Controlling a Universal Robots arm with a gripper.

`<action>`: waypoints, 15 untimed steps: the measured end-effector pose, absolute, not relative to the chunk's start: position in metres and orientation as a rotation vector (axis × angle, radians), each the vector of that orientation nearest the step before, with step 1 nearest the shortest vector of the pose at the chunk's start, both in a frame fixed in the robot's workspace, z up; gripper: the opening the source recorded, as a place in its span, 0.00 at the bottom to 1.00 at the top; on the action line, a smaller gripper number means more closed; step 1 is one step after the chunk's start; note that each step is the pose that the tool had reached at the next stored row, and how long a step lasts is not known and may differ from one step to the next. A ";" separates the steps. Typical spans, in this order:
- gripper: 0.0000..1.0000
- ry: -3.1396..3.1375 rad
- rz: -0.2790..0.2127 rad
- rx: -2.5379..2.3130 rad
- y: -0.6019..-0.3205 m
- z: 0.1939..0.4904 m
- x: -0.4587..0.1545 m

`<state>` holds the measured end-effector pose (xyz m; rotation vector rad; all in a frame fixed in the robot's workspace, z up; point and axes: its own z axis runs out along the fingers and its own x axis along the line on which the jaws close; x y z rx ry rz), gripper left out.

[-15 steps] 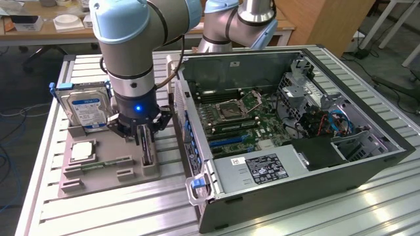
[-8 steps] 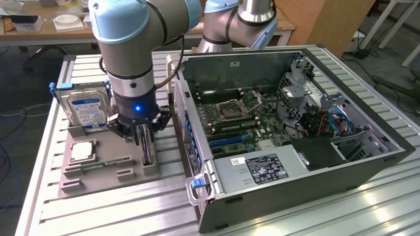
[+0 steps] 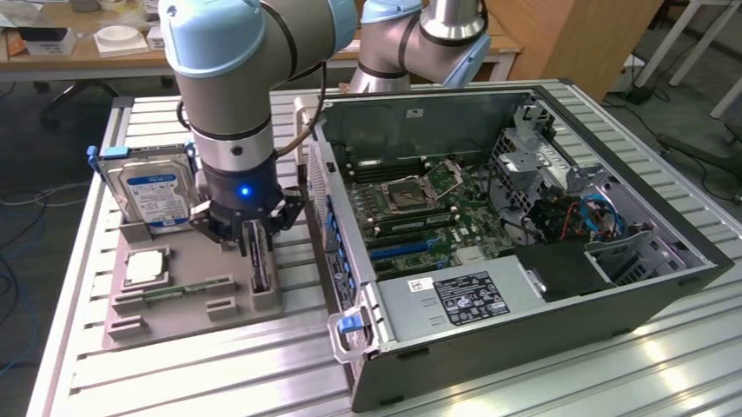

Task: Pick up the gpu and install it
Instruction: 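Pick up the gpu and move the gpu toward the slot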

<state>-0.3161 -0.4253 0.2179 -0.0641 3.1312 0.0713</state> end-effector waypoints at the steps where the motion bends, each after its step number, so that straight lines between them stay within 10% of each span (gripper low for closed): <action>1: 0.42 3.131 0.071 -0.064 -0.425 0.218 -0.316; 15: 0.33 3.131 0.071 -0.064 -0.425 0.218 -0.316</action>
